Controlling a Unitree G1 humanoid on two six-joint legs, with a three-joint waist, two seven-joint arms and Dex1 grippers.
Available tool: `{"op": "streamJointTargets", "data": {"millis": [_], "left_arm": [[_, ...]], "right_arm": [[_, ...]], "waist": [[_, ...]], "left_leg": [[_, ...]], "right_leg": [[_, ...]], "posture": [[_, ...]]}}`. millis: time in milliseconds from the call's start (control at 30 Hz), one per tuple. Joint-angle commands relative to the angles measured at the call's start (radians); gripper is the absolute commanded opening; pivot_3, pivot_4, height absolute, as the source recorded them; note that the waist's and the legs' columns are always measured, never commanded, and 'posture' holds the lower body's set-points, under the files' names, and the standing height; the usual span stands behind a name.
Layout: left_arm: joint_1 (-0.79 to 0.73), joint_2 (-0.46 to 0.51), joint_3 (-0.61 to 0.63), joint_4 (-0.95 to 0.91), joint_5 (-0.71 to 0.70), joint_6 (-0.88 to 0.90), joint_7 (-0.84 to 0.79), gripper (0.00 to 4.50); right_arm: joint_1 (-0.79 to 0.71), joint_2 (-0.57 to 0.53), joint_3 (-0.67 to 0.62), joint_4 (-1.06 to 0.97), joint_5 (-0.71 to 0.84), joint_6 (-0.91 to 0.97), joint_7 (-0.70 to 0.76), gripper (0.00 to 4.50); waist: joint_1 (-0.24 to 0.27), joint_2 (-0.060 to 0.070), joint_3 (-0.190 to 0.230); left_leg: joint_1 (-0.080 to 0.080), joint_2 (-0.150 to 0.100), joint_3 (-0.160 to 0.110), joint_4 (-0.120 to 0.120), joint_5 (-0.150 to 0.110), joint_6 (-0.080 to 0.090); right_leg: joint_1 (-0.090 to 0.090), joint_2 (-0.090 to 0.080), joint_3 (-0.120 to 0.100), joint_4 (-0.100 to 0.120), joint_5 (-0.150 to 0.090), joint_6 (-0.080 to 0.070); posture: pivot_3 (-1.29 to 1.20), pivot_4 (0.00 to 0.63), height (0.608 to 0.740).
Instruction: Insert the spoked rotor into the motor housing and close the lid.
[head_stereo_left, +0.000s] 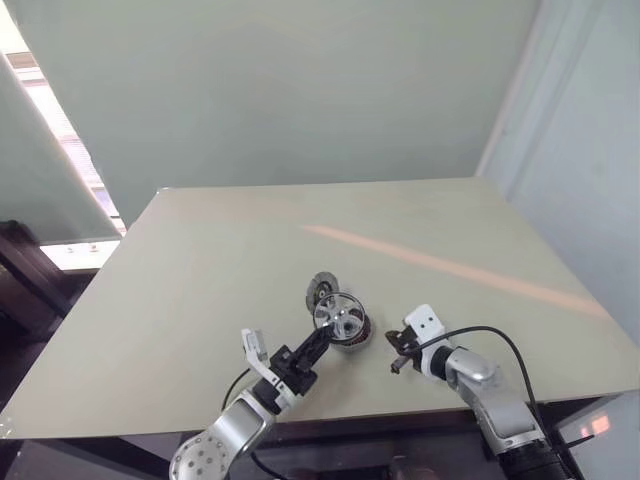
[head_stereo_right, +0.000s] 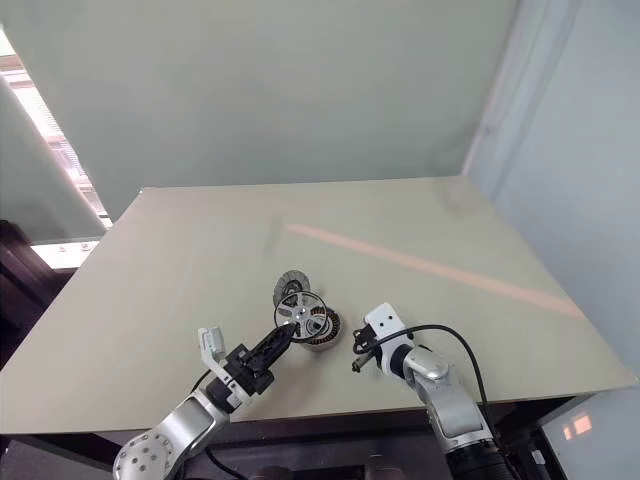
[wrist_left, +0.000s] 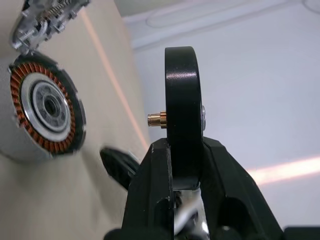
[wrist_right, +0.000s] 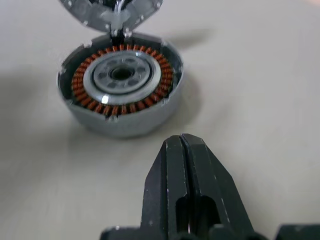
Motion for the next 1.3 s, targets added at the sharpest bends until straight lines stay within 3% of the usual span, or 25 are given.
{"op": "streamJointTargets", "data": {"millis": [33,533,1133,1167,1300], "left_arm": [[-0.066,-0.02,-0.012,0.056,0.037,-0.037,0.019,0.54],[-0.23,-0.073,-0.033,0.323,0.233,-0.115,-0.044,0.54],[-0.254,-0.1,-0.025,0.404,0.335,-0.163,-0.032,0.54],[-0.256,-0.099,-0.025,0.403,0.333,-0.159,-0.031,1.12],[-0.265,-0.09,-0.02,0.395,0.32,-0.133,-0.03,2.25]], "right_arm": [[0.002,-0.006,-0.02,-0.069,0.017,0.006,-0.011,0.0],[0.029,-0.012,-0.035,-0.122,0.024,0.036,-0.045,0.0],[0.048,-0.009,-0.045,-0.146,0.028,0.046,-0.068,0.0],[0.047,-0.008,-0.046,-0.144,0.028,0.045,-0.068,0.0],[0.044,-0.004,-0.045,-0.138,0.028,0.042,-0.072,0.0]], "waist": [[0.001,0.0,0.0],[0.001,0.0,0.0],[0.001,0.0,0.0],[0.001,0.0,0.0],[0.001,0.0,0.0]], "left_leg": [[0.0,0.0,0.0,0.0,0.0,0.0],[-0.001,-0.001,0.0,0.001,0.0,0.0],[0.001,-0.001,0.0,0.001,0.0,0.0],[0.001,-0.001,0.0,0.001,0.0,0.0],[0.004,-0.001,0.0,0.001,0.0,0.0]], "right_leg": [[0.0,0.0,0.0,0.0,0.0,0.0],[0.0,0.0,0.0,0.0,0.0,0.0],[0.002,0.0,0.0,0.0,0.0,0.0],[0.002,0.0,0.0,0.0,0.0,0.0],[0.004,0.0,0.0,0.0,0.0,0.0]], "posture": [[0.0,0.0,0.74],[0.0,0.0,0.74],[0.0,0.0,0.74],[0.0,0.0,0.74],[0.0,0.0,0.74]]}}
